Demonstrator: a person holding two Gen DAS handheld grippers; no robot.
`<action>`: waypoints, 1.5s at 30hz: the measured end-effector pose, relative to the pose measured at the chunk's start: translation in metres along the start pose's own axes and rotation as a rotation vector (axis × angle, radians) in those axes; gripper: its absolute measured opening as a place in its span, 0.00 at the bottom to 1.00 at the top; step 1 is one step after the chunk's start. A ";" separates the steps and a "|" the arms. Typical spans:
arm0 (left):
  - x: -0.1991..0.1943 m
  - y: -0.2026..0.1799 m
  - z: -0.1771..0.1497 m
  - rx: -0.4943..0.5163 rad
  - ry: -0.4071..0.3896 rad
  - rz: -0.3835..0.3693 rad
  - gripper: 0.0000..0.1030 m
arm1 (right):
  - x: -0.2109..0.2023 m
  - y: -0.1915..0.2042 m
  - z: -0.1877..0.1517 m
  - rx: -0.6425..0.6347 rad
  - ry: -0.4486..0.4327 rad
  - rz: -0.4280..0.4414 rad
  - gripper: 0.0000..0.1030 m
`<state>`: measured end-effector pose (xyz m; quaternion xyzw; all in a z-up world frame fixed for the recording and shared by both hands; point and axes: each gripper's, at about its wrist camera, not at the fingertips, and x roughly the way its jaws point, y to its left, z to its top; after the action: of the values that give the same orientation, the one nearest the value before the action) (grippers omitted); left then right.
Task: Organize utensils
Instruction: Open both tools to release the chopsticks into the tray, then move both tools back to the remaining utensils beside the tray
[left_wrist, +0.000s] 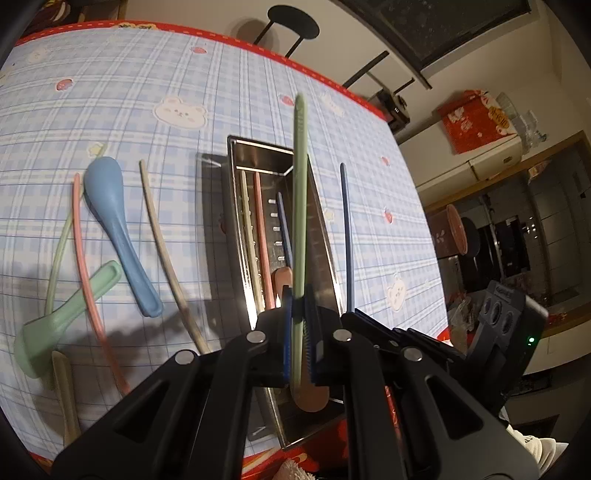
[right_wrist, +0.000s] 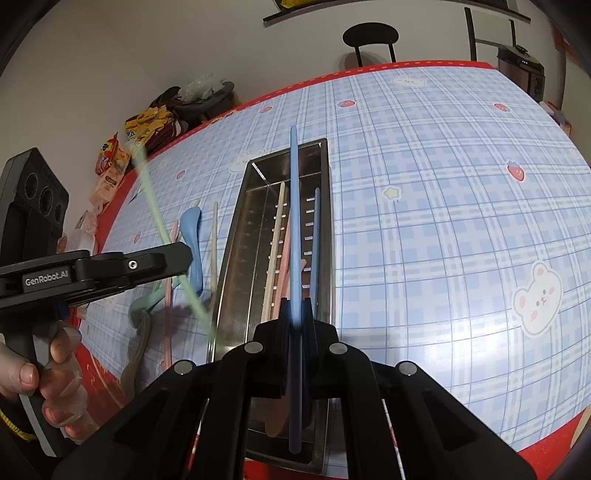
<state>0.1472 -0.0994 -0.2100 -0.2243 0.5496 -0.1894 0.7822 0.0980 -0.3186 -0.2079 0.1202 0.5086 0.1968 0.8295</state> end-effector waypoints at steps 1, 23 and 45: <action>0.004 -0.001 0.001 -0.002 0.008 0.001 0.10 | 0.000 0.000 -0.001 0.001 0.001 0.001 0.06; 0.044 -0.014 0.018 0.114 0.083 0.118 0.27 | 0.003 -0.004 0.000 0.033 -0.005 0.004 0.08; -0.066 0.056 -0.018 0.136 -0.138 0.332 0.94 | -0.012 0.047 -0.001 -0.086 -0.086 -0.159 0.94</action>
<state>0.1117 -0.0195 -0.1957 -0.0899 0.5101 -0.0786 0.8518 0.0825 -0.2817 -0.1803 0.0521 0.4714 0.1464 0.8681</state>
